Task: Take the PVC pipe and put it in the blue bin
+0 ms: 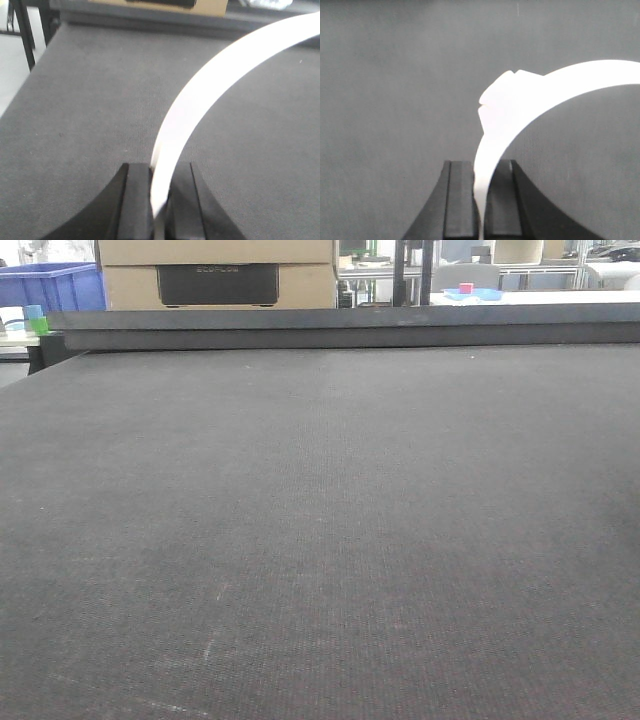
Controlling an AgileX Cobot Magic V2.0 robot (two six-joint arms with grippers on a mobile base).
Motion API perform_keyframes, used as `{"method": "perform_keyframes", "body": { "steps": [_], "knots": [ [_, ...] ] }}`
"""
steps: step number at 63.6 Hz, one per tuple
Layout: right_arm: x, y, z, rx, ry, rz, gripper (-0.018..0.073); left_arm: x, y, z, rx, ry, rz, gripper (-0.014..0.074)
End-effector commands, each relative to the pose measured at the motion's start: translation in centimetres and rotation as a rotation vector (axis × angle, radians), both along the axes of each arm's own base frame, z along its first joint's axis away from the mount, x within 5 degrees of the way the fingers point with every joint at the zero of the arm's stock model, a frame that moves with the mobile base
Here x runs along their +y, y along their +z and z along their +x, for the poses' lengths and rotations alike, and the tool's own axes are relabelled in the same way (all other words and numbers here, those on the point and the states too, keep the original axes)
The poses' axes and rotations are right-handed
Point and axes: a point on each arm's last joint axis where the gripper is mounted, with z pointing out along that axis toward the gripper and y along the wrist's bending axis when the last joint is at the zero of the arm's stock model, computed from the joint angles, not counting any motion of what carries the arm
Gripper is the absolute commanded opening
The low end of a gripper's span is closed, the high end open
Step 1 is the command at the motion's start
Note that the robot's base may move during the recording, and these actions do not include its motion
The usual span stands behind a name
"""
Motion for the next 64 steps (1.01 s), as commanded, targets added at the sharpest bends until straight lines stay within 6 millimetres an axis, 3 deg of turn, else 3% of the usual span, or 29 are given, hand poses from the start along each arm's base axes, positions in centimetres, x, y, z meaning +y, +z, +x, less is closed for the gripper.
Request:
{"method": "perform_keyframes", "body": {
  "steps": [1, 30, 64],
  "knots": [
    [-0.2, 0.9, -1.6, -0.183, 0.001, -0.016, -0.0168, 0.0, 0.5, -1.1, -0.067, -0.002, 0.004, -0.0111],
    [-0.6, 2.9, -6.4, -0.430, -0.001, 0.003, -0.0168, 0.1, 2.7, -4.3, -0.292, -0.004, -0.027, -0.0111],
    [-0.6, 2.9, -6.7, -0.441, -0.001, 0.003, -0.0168, 0.3, 3.4, -7.2, -0.391, 0.000, -0.010, -0.0111]
  ]
}}
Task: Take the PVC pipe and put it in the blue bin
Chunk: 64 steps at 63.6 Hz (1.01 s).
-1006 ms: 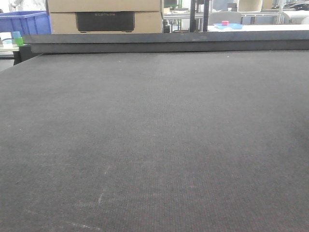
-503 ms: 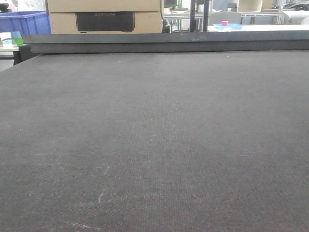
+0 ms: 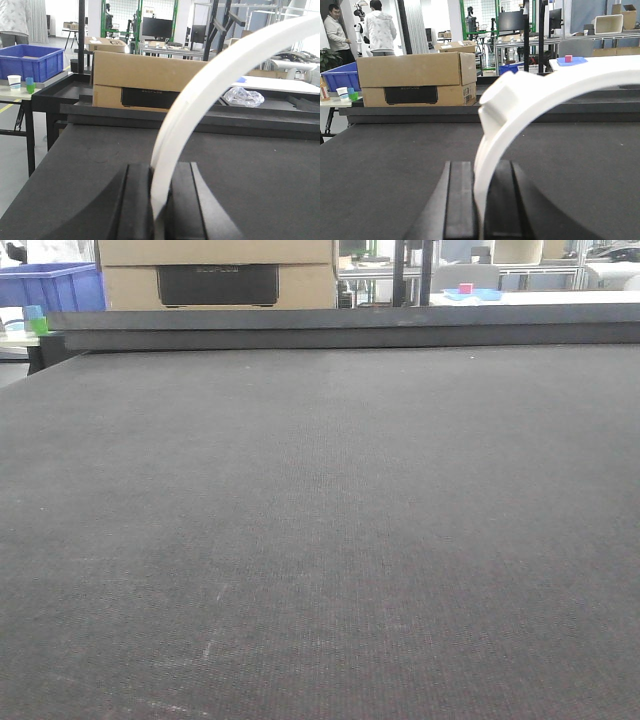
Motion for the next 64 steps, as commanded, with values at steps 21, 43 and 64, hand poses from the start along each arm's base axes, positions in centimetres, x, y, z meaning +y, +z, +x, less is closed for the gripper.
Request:
{"method": "perform_keyframes", "body": {
  "steps": [21, 43, 64],
  "knots": [
    [-0.05, 0.17, -0.10, -0.031, -0.005, -0.016, -0.0168, -0.14, 0.41, -0.80, -0.053, -0.032, 0.003, -0.0111],
    [-0.05, 0.17, -0.10, -0.031, -0.005, -0.016, -0.0168, -0.14, 0.42, -0.80, -0.055, -0.032, 0.003, -0.0111],
    [-0.05, 0.17, -0.10, -0.031, -0.005, -0.016, -0.0168, -0.14, 0.42, -0.80, -0.055, -0.032, 0.003, -0.0111]
  ]
}}
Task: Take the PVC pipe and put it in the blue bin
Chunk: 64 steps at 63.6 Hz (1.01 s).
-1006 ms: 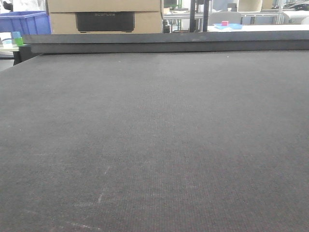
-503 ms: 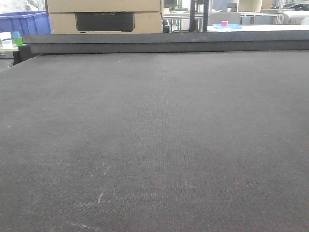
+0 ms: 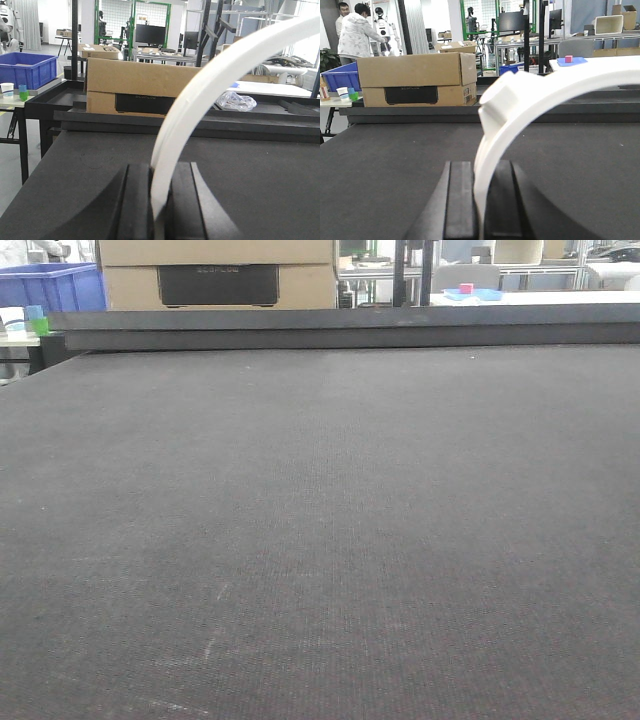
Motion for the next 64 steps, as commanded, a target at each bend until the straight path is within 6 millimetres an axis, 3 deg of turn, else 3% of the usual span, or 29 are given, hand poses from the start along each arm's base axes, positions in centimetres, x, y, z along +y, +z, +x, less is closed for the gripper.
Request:
{"method": "perform_keyframes", "body": {
  "steps": [1, 64],
  "knots": [
    [-0.05, 0.17, -0.10, -0.031, -0.005, -0.013, -0.0168, -0.03, 0.36, -0.23, -0.035, -0.008, -0.002, -0.0111],
    [-0.05, 0.17, -0.10, -0.031, -0.005, -0.013, -0.0168, 0.06, 0.37, -0.23, -0.035, 0.009, -0.001, -0.0111]
  ]
}}
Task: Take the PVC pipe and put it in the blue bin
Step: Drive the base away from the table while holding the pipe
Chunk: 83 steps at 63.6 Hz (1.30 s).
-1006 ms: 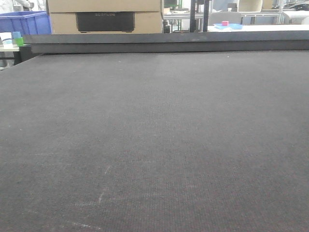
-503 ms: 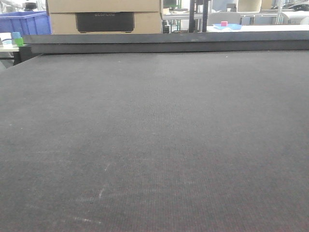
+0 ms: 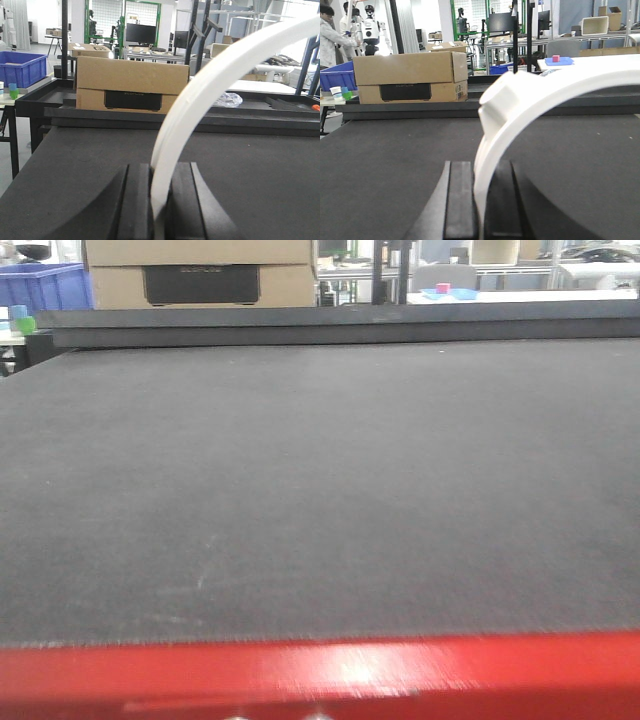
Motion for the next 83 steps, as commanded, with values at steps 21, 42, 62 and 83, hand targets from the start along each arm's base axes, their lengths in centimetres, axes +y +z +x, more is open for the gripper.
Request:
{"method": "perform_keyframes", "body": {
  "steps": [21, 42, 62, 83],
  "knots": [
    [0.0, 0.2, -0.1, -0.031, -0.005, -0.013, -0.0168, 1.5, 0.4, -0.3, -0.037, 0.261, 0.003, -0.0111],
    [0.0, 0.2, -0.1, -0.031, -0.005, -0.013, -0.0168, 2.4, 0.4, -0.6, -0.037, 0.438, 0.006, -0.0111],
    [0.0, 0.2, -0.1, -0.031, -0.005, -0.013, -0.0168, 1.0, 0.4, -0.2, -0.037, 0.174, 0.002, -0.0111],
    [0.0, 0.2, -0.1, -0.031, -0.005, -0.013, -0.0168, 0.0, 0.4, -0.2, -0.037, -0.003, -0.002, -0.0111]
  ]
}}
